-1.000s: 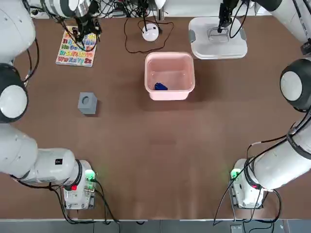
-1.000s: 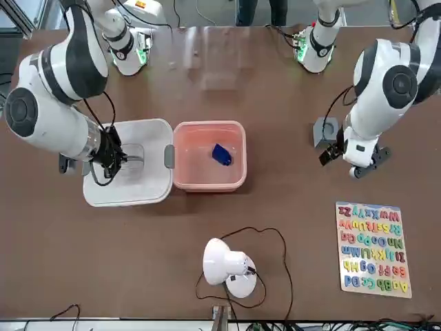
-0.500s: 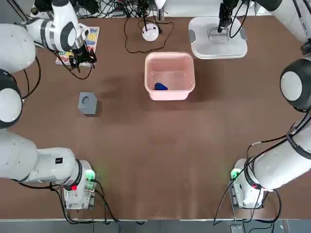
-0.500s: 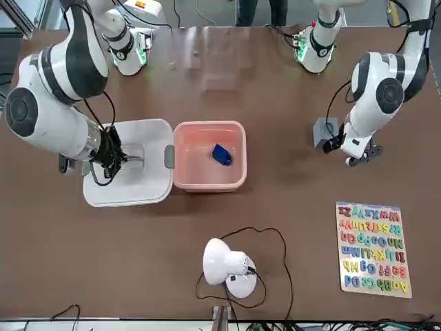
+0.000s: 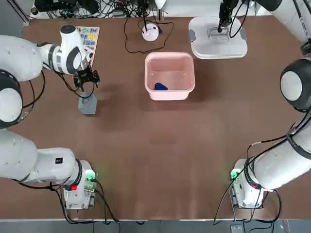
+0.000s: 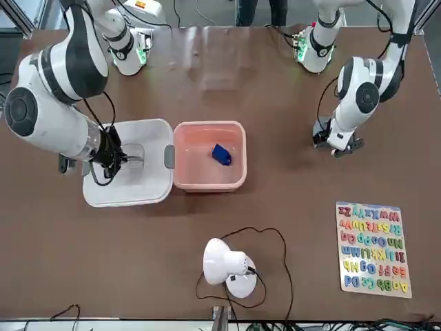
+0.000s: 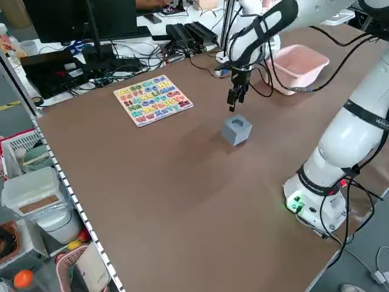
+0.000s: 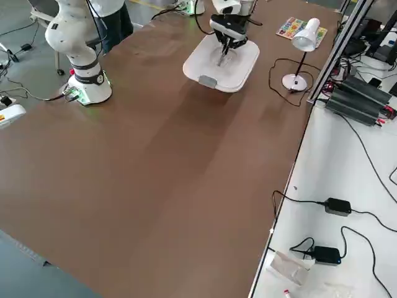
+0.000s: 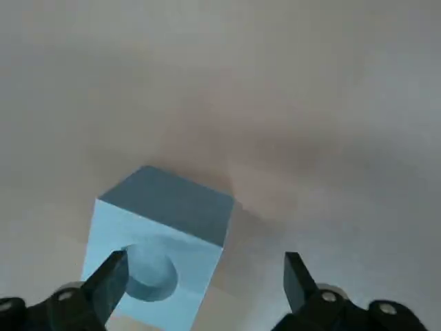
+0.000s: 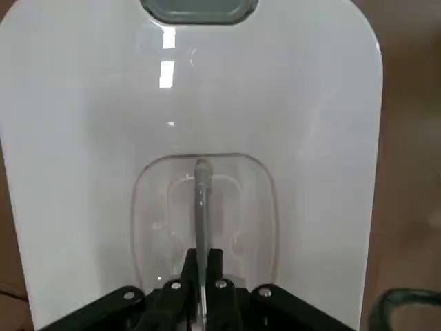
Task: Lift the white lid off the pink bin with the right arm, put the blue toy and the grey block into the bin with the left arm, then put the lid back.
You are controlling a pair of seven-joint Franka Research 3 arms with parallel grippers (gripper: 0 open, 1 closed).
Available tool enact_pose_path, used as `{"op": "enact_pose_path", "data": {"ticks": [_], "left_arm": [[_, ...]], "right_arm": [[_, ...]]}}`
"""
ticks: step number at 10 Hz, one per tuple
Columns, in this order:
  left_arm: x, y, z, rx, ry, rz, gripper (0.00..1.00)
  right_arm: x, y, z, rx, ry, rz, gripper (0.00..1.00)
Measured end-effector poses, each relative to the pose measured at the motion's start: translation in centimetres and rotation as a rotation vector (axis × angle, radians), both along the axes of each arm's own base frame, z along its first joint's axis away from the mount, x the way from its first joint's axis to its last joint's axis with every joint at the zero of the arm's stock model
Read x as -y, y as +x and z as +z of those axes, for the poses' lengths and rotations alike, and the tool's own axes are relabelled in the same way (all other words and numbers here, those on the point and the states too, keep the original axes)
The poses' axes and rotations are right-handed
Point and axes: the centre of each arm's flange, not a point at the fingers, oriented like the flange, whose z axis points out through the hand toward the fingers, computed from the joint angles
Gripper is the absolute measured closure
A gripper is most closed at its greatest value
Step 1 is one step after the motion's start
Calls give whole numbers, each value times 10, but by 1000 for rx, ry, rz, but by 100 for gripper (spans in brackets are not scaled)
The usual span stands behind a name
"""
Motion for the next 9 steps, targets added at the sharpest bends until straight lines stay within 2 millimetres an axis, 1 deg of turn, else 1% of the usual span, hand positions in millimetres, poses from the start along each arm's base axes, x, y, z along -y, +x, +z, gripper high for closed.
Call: {"op": "enact_pose_path", "data": {"ticks": [2, 3, 4, 6, 7, 8, 9], "left_arm": [[2, -20, -20, -4, -1, 0, 3], [1, -27, -26, -2, -3, 0, 5], [0, -30, -28, -3, -3, 1, 10], [0, -30, -29, -2, -3, 3, 24], [0, -30, -29, -2, -3, 3, 38], [0, -30, -28, -1, -2, 1, 56], [1, -28, -26, 6, -3, -1, 69]], "right_arm": [[0, 0, 0, 0, 0, 0, 93], [0, 0, 0, 0, 0, 0, 93], [0, 0, 0, 0, 0, 0, 93], [0, 0, 0, 0, 0, 0, 93], [0, 0, 0, 0, 0, 0, 93], [0, 0, 0, 0, 0, 0, 93], [0, 0, 0, 0, 0, 0, 93]]}}
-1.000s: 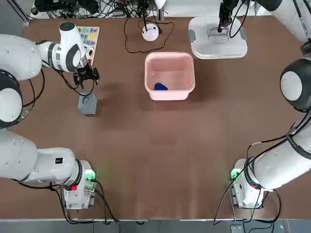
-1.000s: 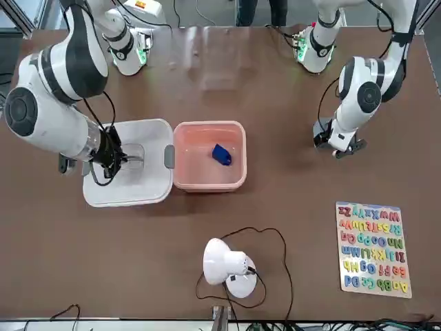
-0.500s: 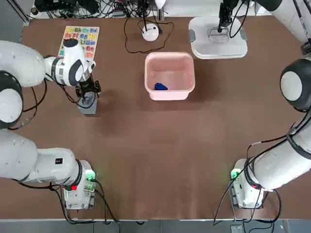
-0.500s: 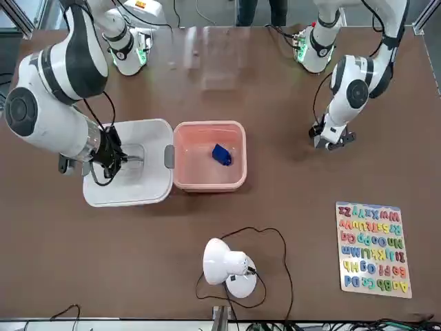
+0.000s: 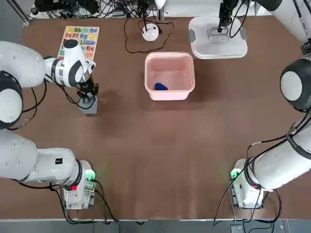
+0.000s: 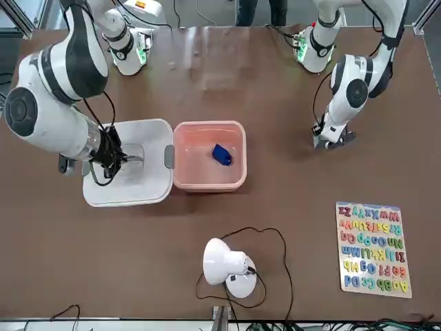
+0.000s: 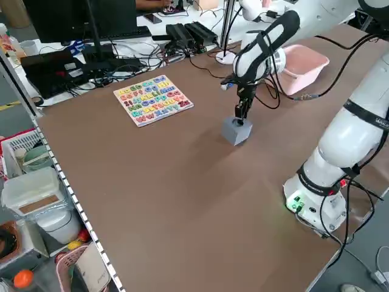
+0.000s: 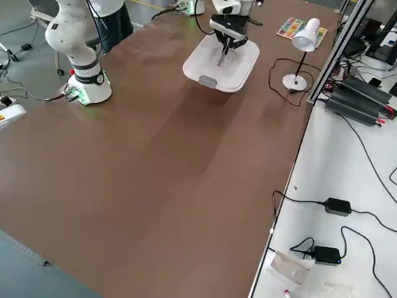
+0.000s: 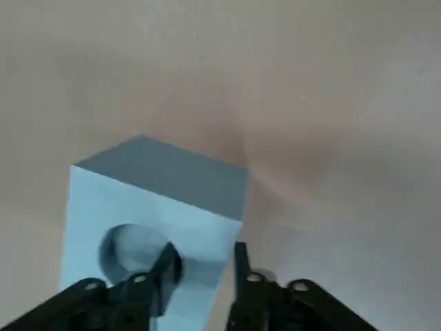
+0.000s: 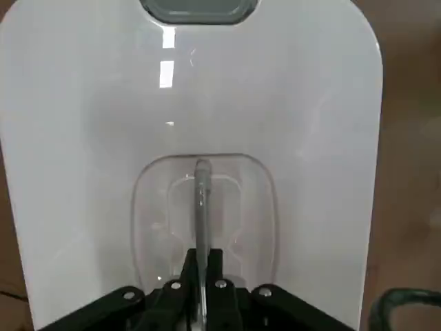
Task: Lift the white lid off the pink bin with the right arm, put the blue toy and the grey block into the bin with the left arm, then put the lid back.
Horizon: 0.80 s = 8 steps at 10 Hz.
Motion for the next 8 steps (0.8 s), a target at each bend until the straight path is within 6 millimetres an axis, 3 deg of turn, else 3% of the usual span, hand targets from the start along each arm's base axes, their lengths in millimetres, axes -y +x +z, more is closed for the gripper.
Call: {"op": "enact_pose_path", "data": {"ticks": [3, 5, 6, 8], "left_arm": [[2, 8, 4, 16, -5, -2, 73], [5, 35, 26, 37, -6, 7, 73], [8, 55, 48, 45, -2, 19, 73], [22, 103, 114, 93, -2, 43, 73]], "right_arm": [[0, 0, 0, 0, -1, 0, 93], [1, 0, 0, 1, -2, 0, 93], [1, 0, 0, 1, -2, 0, 93], [1, 0, 0, 1, -3, 0, 93]]}}
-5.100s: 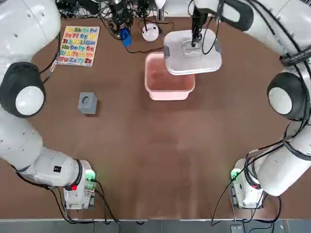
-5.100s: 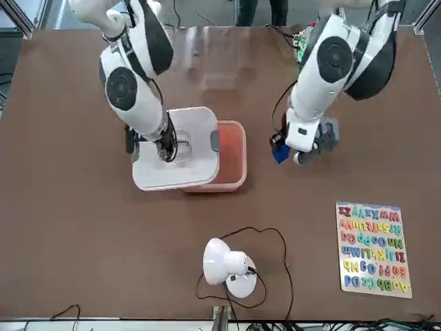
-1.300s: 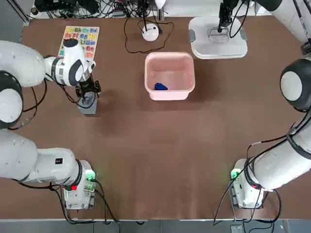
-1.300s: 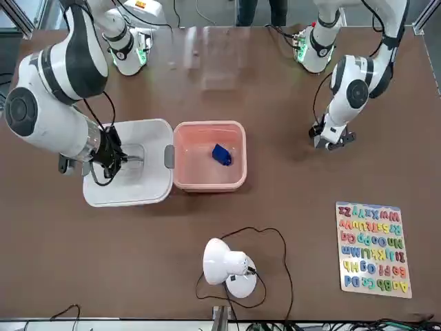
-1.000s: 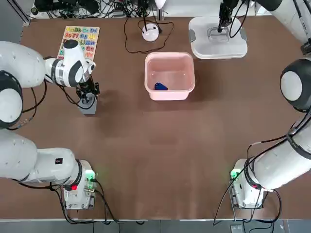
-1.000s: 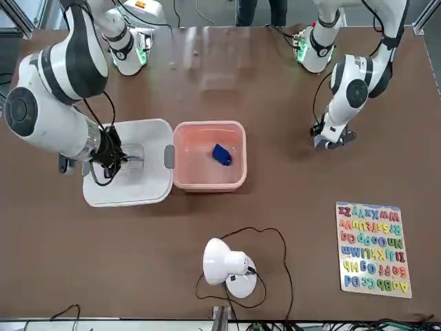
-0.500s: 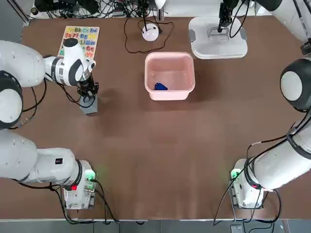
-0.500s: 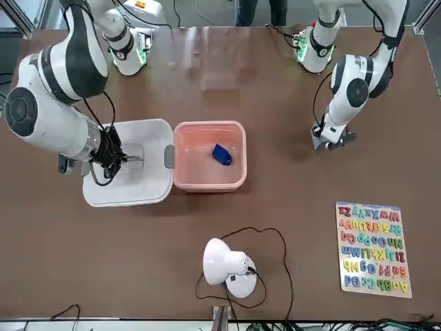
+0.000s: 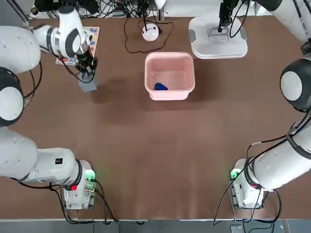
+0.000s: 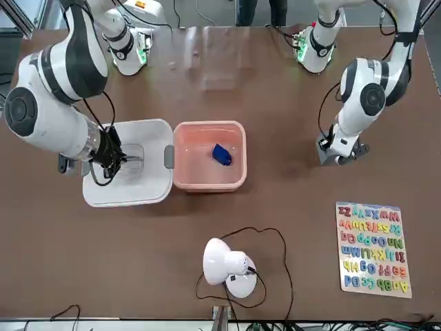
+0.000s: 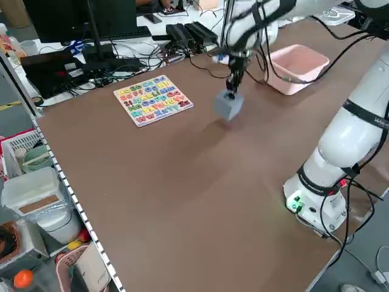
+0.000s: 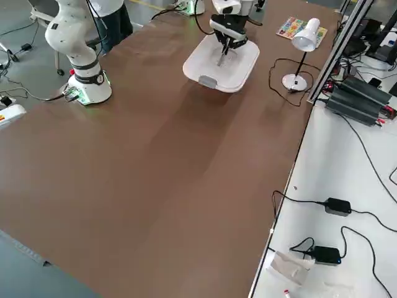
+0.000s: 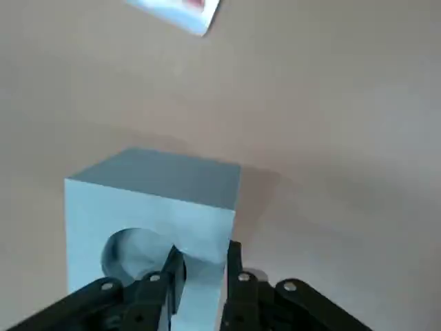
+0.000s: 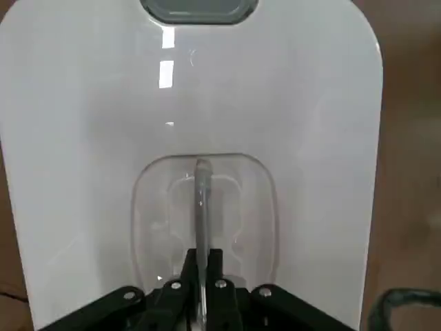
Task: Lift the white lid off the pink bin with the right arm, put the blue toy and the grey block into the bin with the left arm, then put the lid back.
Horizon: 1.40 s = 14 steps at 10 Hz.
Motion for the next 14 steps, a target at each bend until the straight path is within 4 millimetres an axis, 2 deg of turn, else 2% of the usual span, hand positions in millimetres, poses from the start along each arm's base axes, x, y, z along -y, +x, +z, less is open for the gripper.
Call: {"op": "enact_pose_path", "data": {"ticks": [1, 3, 5, 6, 7, 9, 10, 12, 14], "left_arm": [[18, 19, 35, 38, -5, 10, 73], [79, 37, 98, 90, -33, 70, 73], [165, 31, 143, 71, -46, 129, 73], [205, 26, 155, 74, -57, 164, 73], [245, 20, 157, 77, -71, 193, 73], [313, 13, 148, 71, -101, 239, 73], [337, 16, 142, 69, -120, 258, 73], [370, 19, 123, 66, -147, 276, 73], [415, 7, 96, 95, -214, 300, 73]], "right_arm": [[0, 0, 0, 0, 0, 0, 93], [0, 0, 0, 1, -1, 0, 93], [0, 0, 0, 1, -2, 1, 93], [0, 0, 0, 1, -3, 1, 93], [0, 0, 0, 1, -3, 1, 93], [1, 0, 0, 1, -4, 1, 93], [1, 0, 0, 1, -5, 0, 93], [1, 0, 0, 2, -5, 1, 93], [0, 0, 0, 2, -5, 1, 93]]}}
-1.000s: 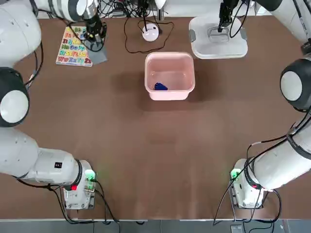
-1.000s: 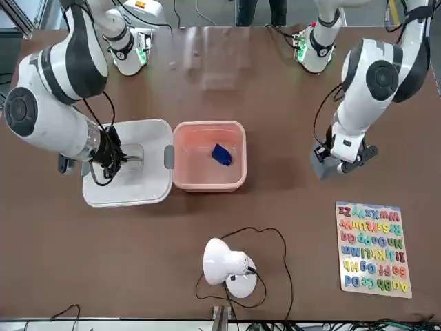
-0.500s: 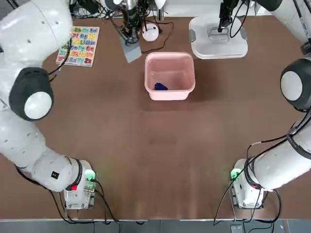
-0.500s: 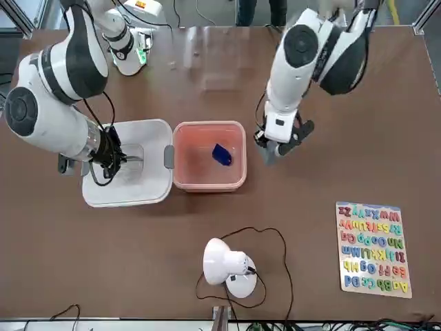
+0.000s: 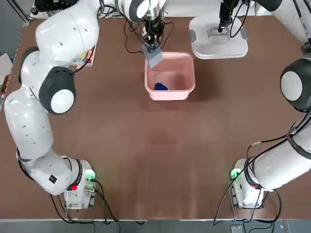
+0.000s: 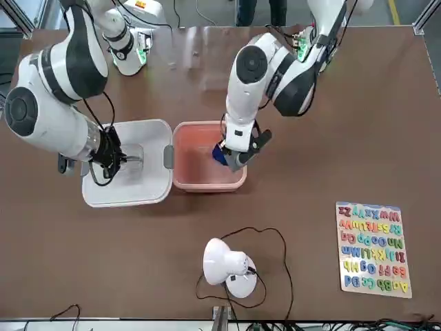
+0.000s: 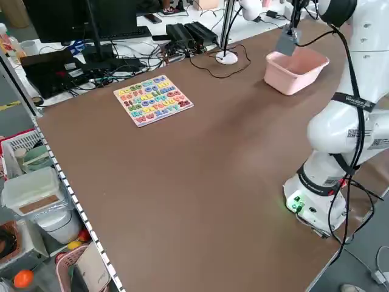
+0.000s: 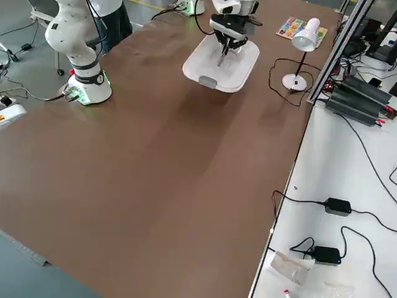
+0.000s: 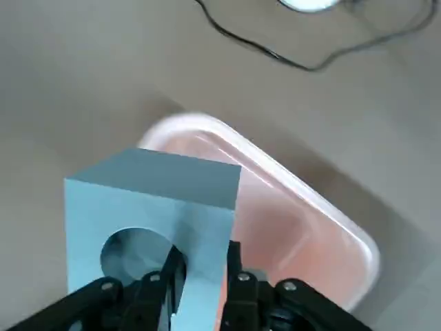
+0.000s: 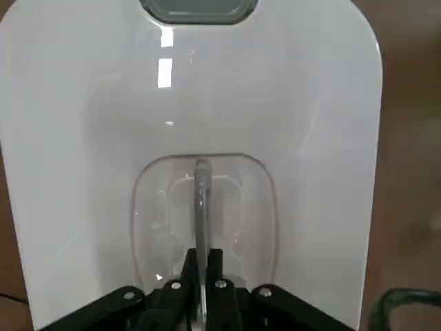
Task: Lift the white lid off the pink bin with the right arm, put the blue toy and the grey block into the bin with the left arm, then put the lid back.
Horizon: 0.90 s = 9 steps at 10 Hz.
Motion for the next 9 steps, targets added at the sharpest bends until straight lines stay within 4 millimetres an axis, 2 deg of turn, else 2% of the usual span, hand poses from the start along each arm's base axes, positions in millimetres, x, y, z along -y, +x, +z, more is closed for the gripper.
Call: {"op": "enact_pose_path", "data": {"ticks": [1, 2, 3, 4, 6, 7, 9], "left_arm": [[20, -8, -18, 5, -19, 2, 73], [31, -14, -37, -8, -14, -4, 73], [37, -17, -53, -21, -6, -11, 73], [38, -15, -60, -22, -8, -9, 70], [33, -4, -48, 2, -24, 8, 65], [25, 5, -38, 20, -27, 22, 51], [-11, 29, -11, 75, 43, 56, 22]], "right_arm": [[0, 0, 0, 0, 0, 0, 93], [0, 0, 0, 0, 0, 0, 93], [0, 0, 0, 1, 0, 0, 93], [0, 0, 0, 1, 0, 0, 93], [0, 0, 0, 1, 0, 1, 93], [0, 0, 0, 1, 0, 1, 93], [0, 0, 0, 1, 0, 1, 93]]}}
